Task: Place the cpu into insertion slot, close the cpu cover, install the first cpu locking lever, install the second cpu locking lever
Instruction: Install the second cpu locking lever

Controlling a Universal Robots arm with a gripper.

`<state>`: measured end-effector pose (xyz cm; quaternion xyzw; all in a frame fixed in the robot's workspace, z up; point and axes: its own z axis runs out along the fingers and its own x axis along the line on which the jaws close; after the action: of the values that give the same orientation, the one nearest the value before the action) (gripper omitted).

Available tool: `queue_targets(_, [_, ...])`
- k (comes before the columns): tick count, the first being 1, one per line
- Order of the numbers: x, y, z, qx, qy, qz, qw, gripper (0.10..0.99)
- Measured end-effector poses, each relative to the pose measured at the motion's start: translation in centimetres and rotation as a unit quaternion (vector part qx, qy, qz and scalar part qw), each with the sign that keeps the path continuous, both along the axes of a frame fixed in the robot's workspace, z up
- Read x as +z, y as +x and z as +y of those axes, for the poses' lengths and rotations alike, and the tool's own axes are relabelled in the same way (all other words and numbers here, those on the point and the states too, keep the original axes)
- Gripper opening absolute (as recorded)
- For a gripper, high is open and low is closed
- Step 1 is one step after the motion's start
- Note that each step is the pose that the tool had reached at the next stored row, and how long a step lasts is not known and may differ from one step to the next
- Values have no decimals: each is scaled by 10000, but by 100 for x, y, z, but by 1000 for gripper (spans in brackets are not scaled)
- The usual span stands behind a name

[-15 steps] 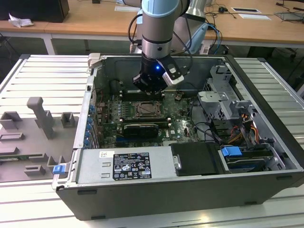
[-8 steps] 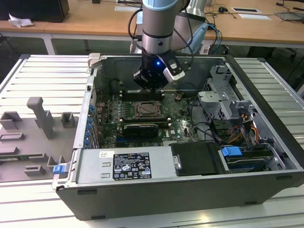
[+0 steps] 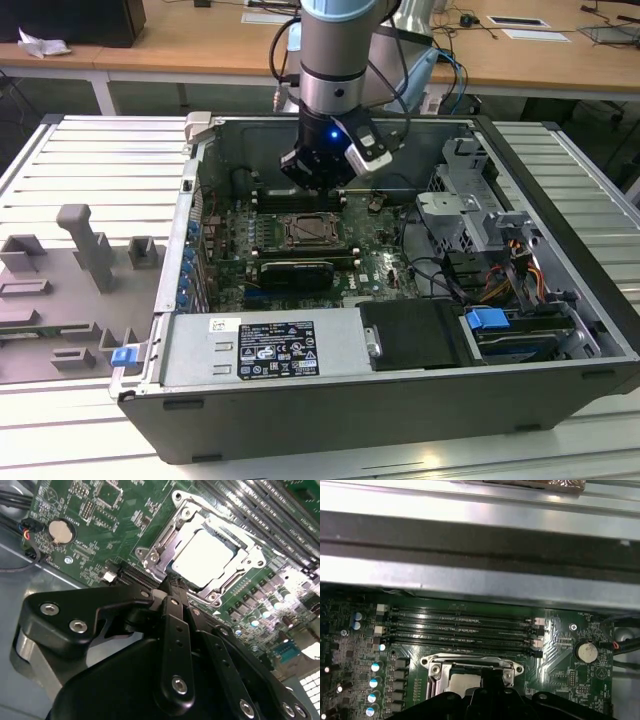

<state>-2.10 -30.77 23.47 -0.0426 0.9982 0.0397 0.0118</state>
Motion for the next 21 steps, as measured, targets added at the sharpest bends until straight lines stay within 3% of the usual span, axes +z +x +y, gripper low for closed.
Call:
queue_targets(4, [1, -1, -80, 0, 0, 0, 10000, 106])
queue_targets(10, [61, -2, -126, 0, 0, 0, 10000, 106])
queue_targets(17, [56, -4, -314, 0, 0, 1, 10000, 106])
queue_targets(19, [48, -4, -352, 0, 0, 59, 10000, 106])
queue_targets(21, [42, -4, -398, 0, 0, 66, 10000, 106])
